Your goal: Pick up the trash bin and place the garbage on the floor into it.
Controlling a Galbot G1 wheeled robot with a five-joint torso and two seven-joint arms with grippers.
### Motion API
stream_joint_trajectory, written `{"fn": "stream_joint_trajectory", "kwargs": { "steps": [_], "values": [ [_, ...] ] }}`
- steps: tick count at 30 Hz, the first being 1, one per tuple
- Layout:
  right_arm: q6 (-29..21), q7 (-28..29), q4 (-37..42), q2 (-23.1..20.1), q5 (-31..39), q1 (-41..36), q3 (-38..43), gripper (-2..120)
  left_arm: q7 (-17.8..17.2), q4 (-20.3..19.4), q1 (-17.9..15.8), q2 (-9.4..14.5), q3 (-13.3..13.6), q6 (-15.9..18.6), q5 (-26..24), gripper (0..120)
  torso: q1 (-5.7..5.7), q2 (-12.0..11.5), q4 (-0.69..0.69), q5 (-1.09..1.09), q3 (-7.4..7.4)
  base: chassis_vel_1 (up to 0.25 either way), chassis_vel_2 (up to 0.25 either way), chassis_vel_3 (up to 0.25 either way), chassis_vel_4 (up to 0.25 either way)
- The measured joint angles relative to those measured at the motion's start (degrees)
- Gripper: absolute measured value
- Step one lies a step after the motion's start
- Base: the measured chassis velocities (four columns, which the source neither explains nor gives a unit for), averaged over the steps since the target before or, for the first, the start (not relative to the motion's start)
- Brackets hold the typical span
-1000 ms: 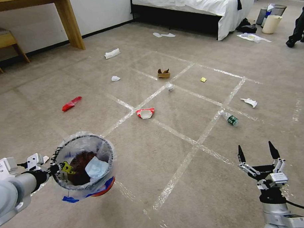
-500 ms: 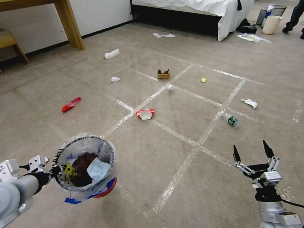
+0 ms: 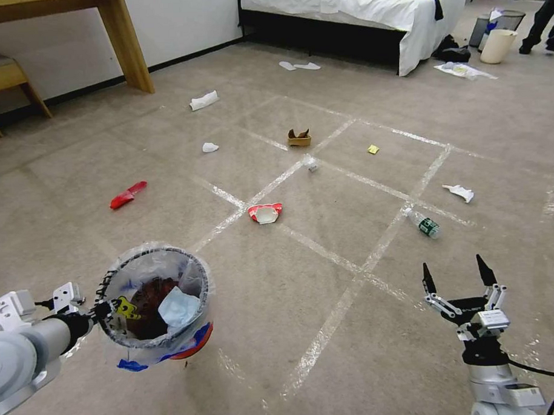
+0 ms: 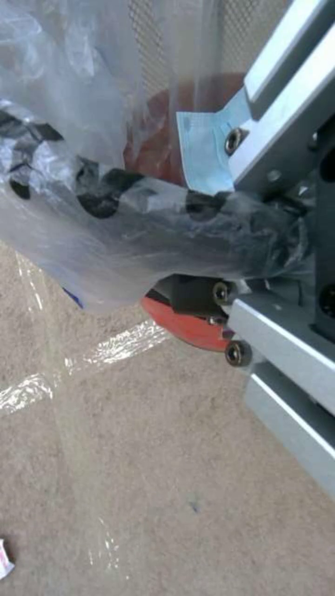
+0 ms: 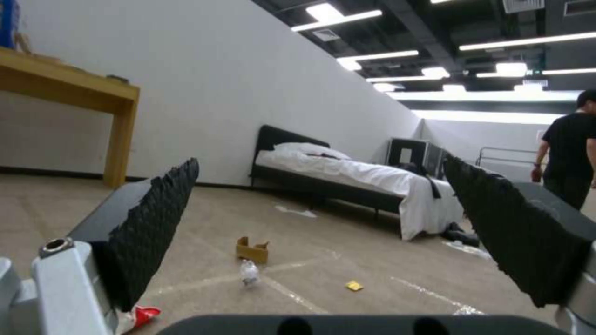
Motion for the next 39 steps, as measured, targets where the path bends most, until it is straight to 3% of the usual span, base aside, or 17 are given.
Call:
{"fn": "stream_joint_trajectory", "kwargs": {
  "steps": [39],
  "values": [
    [0.69, 0.02, -2.31, 1.22, -1.6, 1.31, -0.97, 100, 0.43, 1.2, -0.62, 0.79, 0.66, -0.18, 0.35, 1, 0.0, 0.0, 0.0, -0.01, 0.0, -0.073, 0.074, 0.074, -0.078]
  ]
}}
